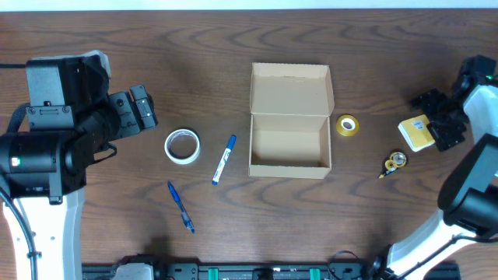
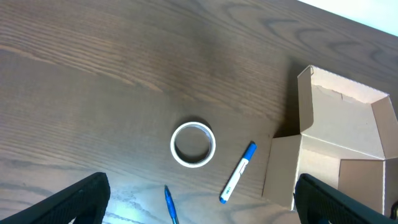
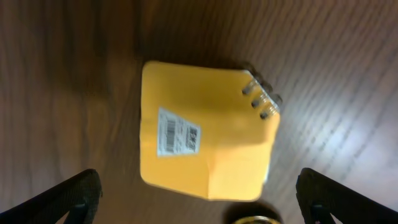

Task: Pack container
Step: 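Lower right gripper over the yellow spiral notepad and grasp it, then lift the notepad with right gripper and carry it over the box, then lower the notepad into the box and open the right gripper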

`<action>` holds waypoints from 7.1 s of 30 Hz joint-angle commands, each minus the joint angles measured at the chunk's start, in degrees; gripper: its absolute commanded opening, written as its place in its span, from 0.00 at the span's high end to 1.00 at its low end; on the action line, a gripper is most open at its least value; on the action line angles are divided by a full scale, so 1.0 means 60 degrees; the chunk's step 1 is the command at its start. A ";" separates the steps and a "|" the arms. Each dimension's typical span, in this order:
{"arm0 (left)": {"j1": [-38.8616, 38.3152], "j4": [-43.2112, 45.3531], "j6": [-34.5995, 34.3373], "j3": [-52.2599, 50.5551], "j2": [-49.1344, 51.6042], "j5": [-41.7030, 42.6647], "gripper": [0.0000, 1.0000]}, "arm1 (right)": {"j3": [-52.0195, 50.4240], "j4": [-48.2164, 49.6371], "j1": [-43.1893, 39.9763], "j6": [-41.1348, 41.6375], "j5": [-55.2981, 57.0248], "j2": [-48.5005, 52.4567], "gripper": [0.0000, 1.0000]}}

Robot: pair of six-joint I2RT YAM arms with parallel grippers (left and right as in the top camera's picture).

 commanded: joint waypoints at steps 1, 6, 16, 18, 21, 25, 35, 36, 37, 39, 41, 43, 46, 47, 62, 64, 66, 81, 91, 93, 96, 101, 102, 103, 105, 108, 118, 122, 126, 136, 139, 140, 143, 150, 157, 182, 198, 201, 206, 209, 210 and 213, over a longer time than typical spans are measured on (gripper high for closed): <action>-0.0029 0.0022 -0.0007 0.0138 -0.0033 0.0058 0.05 | 0.0047 0.0251 0.0080 0.0597 0.0240 0.0138 0.01; -0.0029 0.0138 -0.0007 0.0138 -0.0029 0.0372 0.05 | 0.0047 0.0423 0.0080 0.0634 0.0131 0.0499 0.01; -0.0029 0.0175 -0.0113 0.0138 -0.0033 0.0561 0.04 | 0.0047 0.0470 0.0080 0.0685 0.0117 0.1133 0.01; -0.0029 0.0175 -0.0113 0.0138 -0.0033 0.0557 0.05 | 0.0047 0.0474 0.0080 0.0656 0.0135 0.1198 0.01; -0.0029 0.0178 -0.0113 0.0138 -0.0033 0.0557 0.05 | 0.0047 0.0572 0.0080 0.0590 0.0186 0.1213 0.19; -0.0029 0.0219 -0.0113 0.0138 -0.0033 0.0557 0.05 | 0.0047 0.0601 0.0080 0.0579 0.0193 0.1213 0.25; -0.0029 0.0437 -0.0117 0.0138 -0.0029 0.0565 0.05 | 0.0506 0.0339 0.0262 -0.0423 0.0186 0.1209 0.27; -0.0029 0.0448 -0.0117 0.0138 -0.0033 0.0565 0.05 | 0.0634 0.0259 0.0299 -0.0423 0.0182 0.1209 0.28; -0.0029 0.0448 -0.0117 0.0138 -0.0029 0.0565 0.05 | 0.0790 0.0175 0.0353 -0.0430 0.0182 0.1209 0.28; -0.0029 0.0426 -0.0117 0.0138 -0.0029 0.0565 0.05 | 0.1078 0.0062 0.0459 -0.0510 0.0178 0.1209 0.28; -0.0029 0.0382 -0.0113 0.0138 -0.0033 0.0557 0.05 | 0.1515 -0.0120 0.0637 -0.0699 0.0193 0.1209 0.28; -0.0029 0.0339 -0.0113 0.0138 -0.0033 0.0554 0.05 | 0.2014 -0.0364 0.0834 -0.0925 0.0189 0.1209 0.28; -0.0029 0.0321 -0.0109 0.0138 -0.0029 0.0550 0.05 | 0.2958 -0.0900 0.1239 -0.1344 0.0186 0.1209 0.27; -0.0029 0.0321 -0.0109 0.0138 -0.0029 0.0550 0.05 | 0.3217 -0.1045 0.1359 -0.1508 0.0182 0.1209 0.27; -0.0029 0.0200 -0.0109 0.0138 -0.0029 0.0506 0.05 | 0.8222 -0.4794 0.5042 -0.3883 0.0973 0.1209 0.26; -0.0029 0.0189 -0.0109 0.0138 -0.0029 0.0470 0.05 | 0.8663 -0.5300 0.5719 -0.3916 0.1118 0.1158 0.26; -0.0029 0.0131 -0.0102 0.0138 -0.0029 0.0404 0.05 | 0.8783 -0.5577 0.6309 -0.4007 0.1137 0.1053 0.26; -0.0029 -0.0280 0.0004 0.0138 -0.0029 -0.0109 0.05 | 0.8783 -0.7737 0.9788 -0.3982 0.1443 0.0929 0.25; -0.0029 -0.0554 0.0007 0.0138 -0.0029 -0.0576 0.05 | 0.8426 -0.7832 1.0338 -0.4674 0.1406 0.0914 0.22; -0.0029 -0.0525 0.0007 0.0138 -0.0029 -0.0576 0.05 | 0.8218 -0.7832 1.0298 -0.5293 0.1410 0.0914 0.22; -0.0029 -0.0514 0.0007 0.0138 -0.0029 -0.0579 0.05 | 0.7905 -0.7832 1.0298 -0.6244 0.1483 0.0914 0.25; -0.0029 -0.0648 0.0007 0.0138 -0.0029 -0.1013 0.05 | 0.6870 -0.7770 1.0225 -0.8550 0.1311 0.0914 0.24; -0.0029 -0.0659 0.0015 0.0138 -0.0029 -0.1122 0.04 | 0.6743 -0.7756 1.0196 -0.8961 0.1031 0.0914 0.24; -0.0029 -0.0659 0.0036 0.0138 -0.0029 -0.1195 0.05 | 0.6655 -0.7726 1.0167 -0.9296 0.0790 0.0914 0.24; -0.0029 -0.0637 0.0036 0.0138 -0.0029 -0.1293 0.05 | 0.6579 -0.7686 1.0083 -0.9814 0.0375 0.0914 0.24; -0.0029 -0.0583 0.0036 0.0138 -0.0029 -0.1290 0.05 | 0.6579 -0.7730 0.9963 -1.0280 -0.0062 0.0914 0.24; -0.0025 -0.0586 0.0109 0.0138 -0.0029 -0.1319 0.04 | 0.5278 -0.7785 0.9825 -1.1486 -0.0736 0.0914 0.20; -0.0029 -0.0576 0.0106 0.0138 -0.0029 -0.1315 0.05 | 0.4539 -0.7482 0.9828 -1.1850 -0.1009 0.0914 0.20; -0.0029 -0.0586 0.0106 0.0138 -0.0029 -0.1308 0.05 | 0.4302 -0.7104 0.9745 -1.1927 -0.0991 0.0914 0.21; -0.0029 -0.0586 0.0098 0.0138 -0.0029 -0.1279 0.05 | 0.4306 -0.6371 0.9231 -1.1916 -0.0816 0.0914 0.21; -0.0029 -0.0583 0.0055 0.0138 -0.0029 -0.1271 0.05 | 0.4306 -0.6247 0.9111 -1.1916 -0.0820 0.0914 0.21; -0.0029 -0.0583 0.0029 0.0138 -0.0029 -0.1275 0.05 | 0.4306 -0.6233 0.9092 -1.1912 -0.0823 0.0914 0.21; -0.0029 -0.0579 0.0022 0.0138 -0.0029 -0.1275 0.05 | 0.4306 -0.6087 0.9096 -1.1912 -0.0929 0.0914 0.20; -0.0029 -0.0579 -0.0007 0.0138 -0.0029 -0.1268 0.05 | 0.4306 -0.5825 0.9264 -1.1916 -0.1078 0.0918 0.18; -0.0029 -0.0583 -0.0007 0.0138 -0.0029 -0.1206 0.05 | 0.4306 -0.5934 0.9304 -1.1770 -0.1177 0.0918 0.20; -0.0029 -0.0583 0.0000 0.0138 -0.0029 -0.1217 0.05 | 0.4284 -0.5260 0.9205 -1.0367 0.0011 0.0925 0.15; -0.0029 -0.0794 -0.0004 0.0138 -0.0029 -0.1217 0.05 | 0.3530 -0.5690 0.8965 -0.9373 -0.1264 0.0925 0.98; -0.0029 -0.0787 -0.0004 0.0138 -0.0029 -0.1217 0.05 | 0.3064 -0.5457 0.9034 -0.9286 -0.1286 0.0925 0.96; -0.0029 -0.0645 -0.0051 0.0138 -0.0029 -0.1209 0.05 | 0.2667 -0.4761 0.9180 -0.8885 -0.1661 0.0925 0.99; -0.0029 -0.0612 -0.0117 0.0138 -0.0029 -0.1206 0.05 | 0.2667 -0.4554 0.9344 -0.8750 -0.1683 0.0925 0.99; -0.0029 -0.0616 -0.0117 0.0138 -0.0029 -0.1206 0.04 | 0.2667 -0.4513 0.9409 -0.8710 -0.1687 0.0925 0.99; -0.0029 -0.0619 -0.0113 0.0138 -0.0029 -0.1209 0.05 | 0.2667 -0.4105 0.9675 -0.8542 -0.1672 0.0925 0.99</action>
